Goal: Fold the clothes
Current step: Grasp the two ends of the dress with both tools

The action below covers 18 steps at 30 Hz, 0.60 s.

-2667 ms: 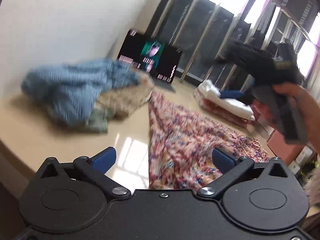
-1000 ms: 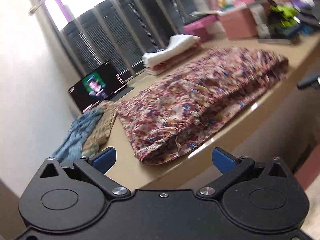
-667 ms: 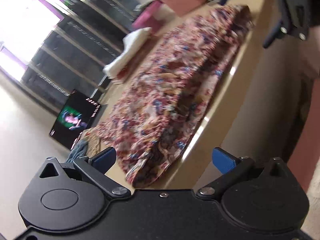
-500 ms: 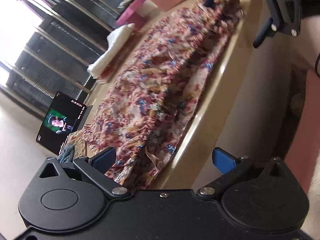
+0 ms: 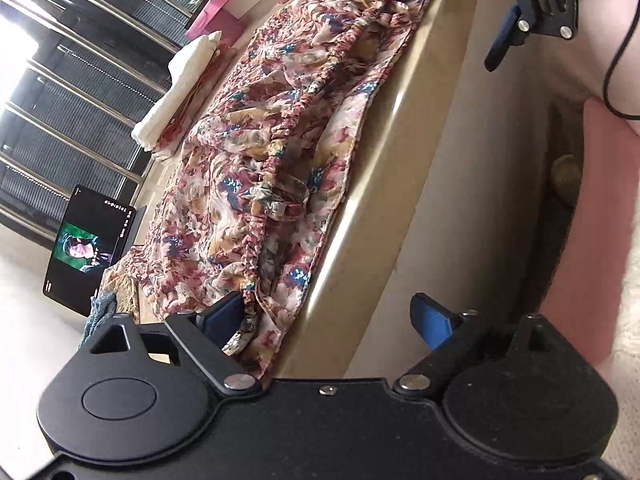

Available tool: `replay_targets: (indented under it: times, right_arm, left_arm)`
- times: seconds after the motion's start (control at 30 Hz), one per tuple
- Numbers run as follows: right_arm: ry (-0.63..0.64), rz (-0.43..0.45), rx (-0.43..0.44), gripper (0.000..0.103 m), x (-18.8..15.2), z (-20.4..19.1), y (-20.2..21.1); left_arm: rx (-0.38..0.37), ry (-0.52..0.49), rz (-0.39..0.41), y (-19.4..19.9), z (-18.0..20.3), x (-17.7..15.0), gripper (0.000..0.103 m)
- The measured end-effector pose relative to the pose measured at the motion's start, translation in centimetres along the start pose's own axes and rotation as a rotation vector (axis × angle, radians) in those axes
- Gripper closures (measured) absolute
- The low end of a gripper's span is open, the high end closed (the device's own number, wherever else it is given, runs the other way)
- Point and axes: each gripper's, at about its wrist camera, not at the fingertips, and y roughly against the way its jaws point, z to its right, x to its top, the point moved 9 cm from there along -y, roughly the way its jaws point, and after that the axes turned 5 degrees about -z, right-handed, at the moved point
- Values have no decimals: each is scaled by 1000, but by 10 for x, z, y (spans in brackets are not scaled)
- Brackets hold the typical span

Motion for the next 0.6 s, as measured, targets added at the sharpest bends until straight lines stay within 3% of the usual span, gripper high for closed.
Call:
replay_targets:
  times: [0.3, 0.6]
  right_arm:
    - [58, 1, -3, 11, -7, -10, 12]
    - [-4, 109, -147, 9, -8, 5, 18]
  left_arm:
    - [24, -56, 5, 15, 12, -6, 17]
    - [87, -53, 25, 19, 7, -2, 17]
